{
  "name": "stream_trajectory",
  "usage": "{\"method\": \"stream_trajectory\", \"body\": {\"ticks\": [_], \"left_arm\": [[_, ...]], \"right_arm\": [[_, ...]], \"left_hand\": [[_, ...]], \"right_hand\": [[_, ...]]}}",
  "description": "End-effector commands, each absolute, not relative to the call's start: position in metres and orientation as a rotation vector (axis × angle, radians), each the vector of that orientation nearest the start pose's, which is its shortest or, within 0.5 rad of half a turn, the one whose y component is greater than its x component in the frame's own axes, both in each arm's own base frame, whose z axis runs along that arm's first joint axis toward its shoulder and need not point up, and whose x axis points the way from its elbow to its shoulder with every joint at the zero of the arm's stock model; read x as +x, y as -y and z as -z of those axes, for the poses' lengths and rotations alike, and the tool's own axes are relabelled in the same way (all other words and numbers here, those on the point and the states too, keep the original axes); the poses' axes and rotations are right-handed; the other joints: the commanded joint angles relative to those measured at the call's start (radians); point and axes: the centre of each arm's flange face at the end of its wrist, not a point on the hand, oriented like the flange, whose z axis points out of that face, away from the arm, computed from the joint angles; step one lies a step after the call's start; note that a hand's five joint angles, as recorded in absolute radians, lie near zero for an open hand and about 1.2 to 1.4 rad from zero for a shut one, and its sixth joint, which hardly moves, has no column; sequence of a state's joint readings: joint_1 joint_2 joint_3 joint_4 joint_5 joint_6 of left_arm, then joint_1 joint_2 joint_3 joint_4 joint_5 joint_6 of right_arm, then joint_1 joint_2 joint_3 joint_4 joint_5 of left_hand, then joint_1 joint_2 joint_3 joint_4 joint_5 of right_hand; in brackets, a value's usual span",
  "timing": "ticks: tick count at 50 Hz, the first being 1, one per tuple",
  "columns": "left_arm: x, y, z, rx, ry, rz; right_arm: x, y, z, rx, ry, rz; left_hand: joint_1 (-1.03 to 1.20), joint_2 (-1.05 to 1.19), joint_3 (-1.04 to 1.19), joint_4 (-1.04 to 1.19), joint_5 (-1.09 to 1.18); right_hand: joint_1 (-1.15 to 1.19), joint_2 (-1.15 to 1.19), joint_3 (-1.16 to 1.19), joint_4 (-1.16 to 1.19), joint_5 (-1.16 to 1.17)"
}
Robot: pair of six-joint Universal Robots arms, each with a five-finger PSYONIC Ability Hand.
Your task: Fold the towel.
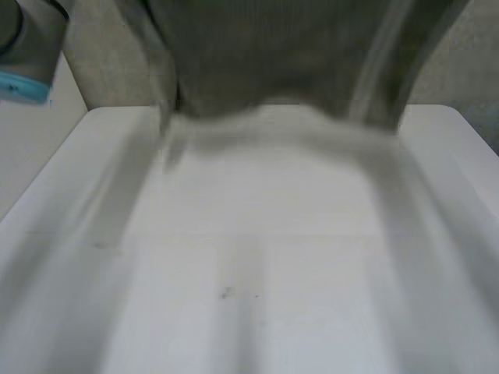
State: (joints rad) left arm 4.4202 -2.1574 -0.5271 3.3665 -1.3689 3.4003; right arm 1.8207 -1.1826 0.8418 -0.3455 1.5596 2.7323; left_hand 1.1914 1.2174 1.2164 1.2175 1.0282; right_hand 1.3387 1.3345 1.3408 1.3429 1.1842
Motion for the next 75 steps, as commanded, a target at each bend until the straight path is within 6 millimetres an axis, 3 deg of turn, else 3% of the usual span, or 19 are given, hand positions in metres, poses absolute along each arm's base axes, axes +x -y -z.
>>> {"method": "stream_trajectory", "body": {"ticks": [1,7,12,15,17,18,20,23,25,28,34,36,40,46,59,61,63,64,75], "left_arm": [[-0.241,0.387,-0.406,0.630,-1.531,2.837],[-0.235,0.384,-0.347,0.710,-1.796,2.678],[-0.233,0.364,-0.262,0.845,-2.140,2.453],[-0.233,0.359,-0.244,0.875,-2.195,2.389],[-0.231,0.347,-0.209,0.950,-2.271,2.249],[-0.231,0.347,-0.209,0.950,-2.271,2.248],[-0.229,0.334,-0.168,1.036,-2.336,2.091],[-0.227,0.327,-0.150,1.078,-2.358,2.020],[-0.225,0.314,-0.120,1.146,-2.391,1.897],[-0.223,0.306,-0.109,1.201,-2.374,1.846],[-0.221,0.307,-0.115,1.189,-2.333,1.867],[-0.219,0.308,-0.126,1.169,-2.298,1.897],[-0.218,0.309,-0.132,1.143,-2.271,1.915],[-0.212,0.307,-0.130,1.053,-2.246,1.902],[-0.193,0.300,-0.121,0.937,-2.271,1.807],[-0.192,0.300,-0.122,0.930,-2.271,1.804],[-0.191,0.298,-0.124,0.930,-2.271,1.804],[-0.191,0.298,-0.124,0.930,-2.271,1.804],[-0.189,0.267,-0.173,0.936,-2.175,1.893]], "right_arm": [[0.230,0.353,-0.403,-0.603,-1.552,2.774],[0.234,0.347,-0.346,-0.760,-1.771,2.534],[0.235,0.333,-0.273,-0.892,-1.981,2.281],[0.235,0.330,-0.253,-0.927,-2.036,2.220],[0.233,0.324,-0.209,-1.009,-2.161,2.082],[0.233,0.324,-0.208,-1.010,-2.161,2.081],[0.230,0.318,-0.175,-1.079,-2.251,1.970],[0.227,0.309,-0.154,-1.107,-2.300,1.895],[0.226,0.305,-0.149,-1.116,-2.308,1.879],[0.219,0.304,-0.148,-1.107,-2.328,1.883],[0.200,0.309,-0.157,-1.042,-2.368,1.921],[0.194,0.307,-0.168,-1.022,-2.355,1.963],[0.191,0.307,-0.174,-1.006,-2.340,1.978],[0.185,0.306,-0.172,-0.990,-2.363,1.970],[0.184,0.307,-0.172,-0.982,-2.377,1.976],[0.184,0.306,-0.171,-0.984,-2.381,1.969],[0.184,0.306,-0.171,-0.985,-2.384,1.963],[0.184,0.306,-0.171,-0.985,-2.384,1.963],[0.175,0.283,-0.196,-1.012,-2.439,1.901]], "left_hand": [[0.205,0.179,0.180,0.179,0.194],[0.205,0.179,0.180,0.179,0.194],[0.205,0.179,0.180,0.179,0.194],[0.205,0.179,0.180,0.179,0.194],[0.205,0.179,0.180,0.179,0.194],[0.205,0.179,0.180,0.179,0.194],[0.205,0.179,0.180,0.179,0.194],[0.205,0.179,0.180,0.179,0.194],[0.205,0.179,0.180,0.179,0.194],[0.205,0.179,0.180,0.179,0.194],[0.082,0.056,0.057,0.056,0.071],[-0.280,-0.306,-0.305,-0.306,-0.291],[-0.572,-0.598,-0.597,-0.598,-0.583],[-0.623,-0.649,-0.648,-0.649,-0.634],[-0.520,-0.546,-0.545,-0.546,-0.531],[-0.405,-0.431,-0.430,-0.431,-0.417],[0.202,0.176,0.177,0.176,0.190],[0.205,0.179,0.180,0.179,0.194],[0.205,0.179,0.180,0.179,0.194]], "right_hand": [[0.058,0.062,0.055,0.053,0.037],[0.058,0.062,0.055,0.053,0.037],[0.058,0.062,0.055,0.053,0.037],[0.058,0.062,0.055,0.053,0.037],[0.058,0.062,0.055,0.053,0.037],[0.058,0.062,0.055,0.053,0.037],[0.058,0.062,0.055,0.053,0.037],[0.058,0.062,0.055,0.053,0.037],[0.058,0.062,0.055,0.053,0.037],[0.058,0.062,0.055,0.053,0.037],[0.058,0.062,0.055,0.053,0.037],[0.058,0.062,0.055,0.053,0.037],[0.058,0.062,0.055,0.053,0.037],[0.058,0.062,0.055,0.053,0.037],[0.058,0.062,0.055,0.053,0.037],[0.058,0.062,0.055,0.053,0.037],[0.058,0.062,0.055,0.053,0.037],[0.058,0.062,0.055,0.053,0.037],[0.058,0.062,0.055,0.053,0.037]]}}
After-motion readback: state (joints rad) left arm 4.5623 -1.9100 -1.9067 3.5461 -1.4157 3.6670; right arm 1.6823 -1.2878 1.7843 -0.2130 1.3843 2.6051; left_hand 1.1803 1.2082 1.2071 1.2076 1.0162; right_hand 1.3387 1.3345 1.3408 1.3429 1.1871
